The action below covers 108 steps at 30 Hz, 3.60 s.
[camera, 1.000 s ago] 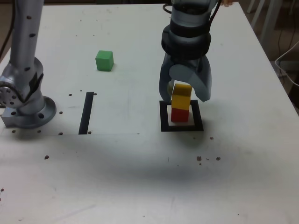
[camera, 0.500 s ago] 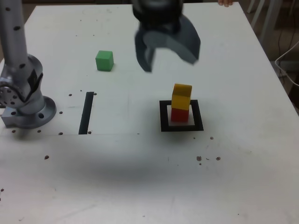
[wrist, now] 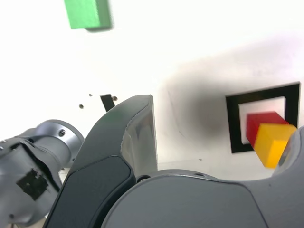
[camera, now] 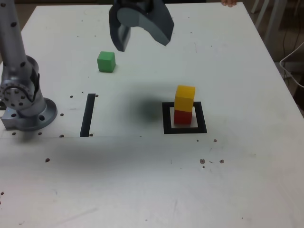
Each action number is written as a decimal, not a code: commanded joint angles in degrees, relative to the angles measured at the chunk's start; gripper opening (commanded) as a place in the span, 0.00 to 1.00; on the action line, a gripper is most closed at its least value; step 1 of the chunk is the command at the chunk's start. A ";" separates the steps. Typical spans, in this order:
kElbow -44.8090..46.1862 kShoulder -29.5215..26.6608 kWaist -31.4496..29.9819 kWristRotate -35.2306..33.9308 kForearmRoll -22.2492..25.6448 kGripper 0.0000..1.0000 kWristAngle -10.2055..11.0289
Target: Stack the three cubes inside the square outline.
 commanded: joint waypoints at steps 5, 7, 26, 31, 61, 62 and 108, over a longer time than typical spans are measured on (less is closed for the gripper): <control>2.32 -0.24 7.35 4.35 -1.12 1.00 2.22; 3.43 -0.27 9.72 5.89 -1.62 1.00 2.99; 10.28 1.92 21.89 10.58 -8.42 1.00 5.32; 11.81 2.39 24.73 10.70 -9.62 1.00 5.41; 23.25 5.69 32.07 14.17 -25.10 0.93 1.96; 23.31 5.78 32.07 14.28 -25.06 0.92 1.79; 21.48 3.59 30.56 16.07 -22.89 0.12 -3.47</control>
